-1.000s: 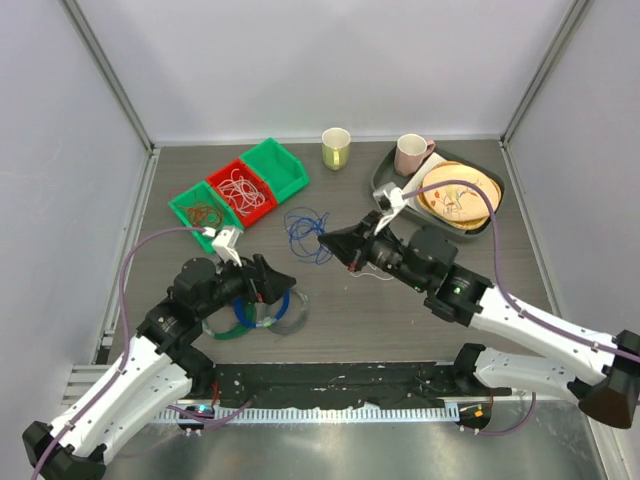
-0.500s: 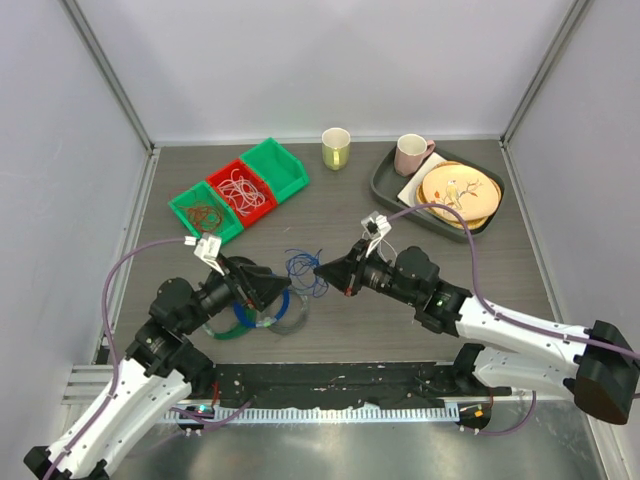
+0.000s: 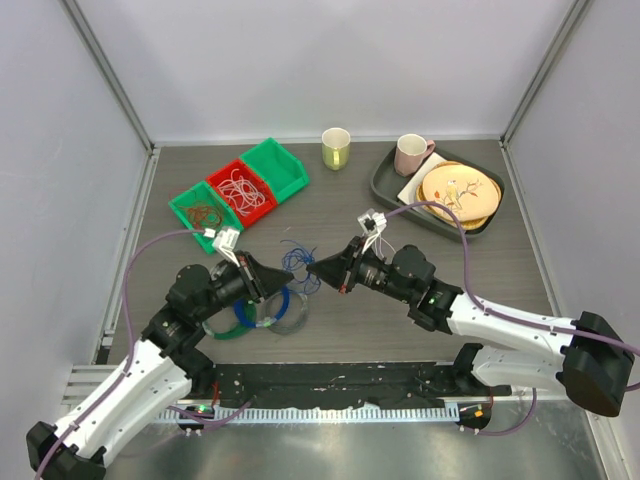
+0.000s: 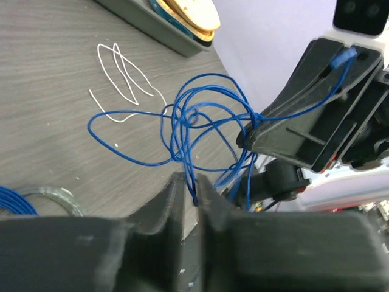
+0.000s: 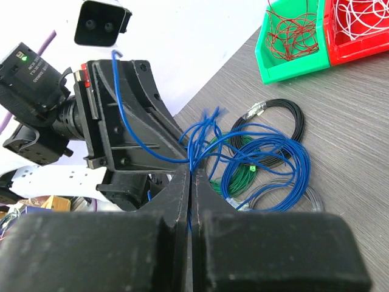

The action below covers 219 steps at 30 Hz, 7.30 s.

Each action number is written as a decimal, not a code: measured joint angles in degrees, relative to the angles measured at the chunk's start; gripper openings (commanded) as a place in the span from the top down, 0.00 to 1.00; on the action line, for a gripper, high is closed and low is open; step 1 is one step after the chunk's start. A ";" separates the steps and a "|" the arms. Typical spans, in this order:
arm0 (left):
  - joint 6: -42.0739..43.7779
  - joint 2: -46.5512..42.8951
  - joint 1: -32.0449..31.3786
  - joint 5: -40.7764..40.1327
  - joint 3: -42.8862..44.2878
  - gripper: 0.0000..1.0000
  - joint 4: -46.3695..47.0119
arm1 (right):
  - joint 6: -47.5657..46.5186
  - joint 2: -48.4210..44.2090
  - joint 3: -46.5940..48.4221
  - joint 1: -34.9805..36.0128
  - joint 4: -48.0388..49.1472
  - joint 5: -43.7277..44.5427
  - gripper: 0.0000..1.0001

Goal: Untangle the cables

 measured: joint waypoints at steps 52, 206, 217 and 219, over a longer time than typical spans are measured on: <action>-0.55 12.41 0.00 -10.32 13.94 1.00 -10.54 | -15.78 -19.82 -7.17 -0.15 -32.20 23.85 0.46; 22.05 79.54 8.68 -48.89 84.70 1.00 -30.36 | -4.74 -41.59 -11.91 -34.07 -44.89 11.06 0.99; 25.70 98.09 15.08 -48.43 101.00 0.98 -36.24 | -4.79 -39.39 -11.91 -34.07 -45.68 14.53 0.99; 26.21 100.24 15.12 -48.57 102.79 0.78 -37.16 | -4.79 -39.10 -11.91 -34.07 -45.66 14.82 0.99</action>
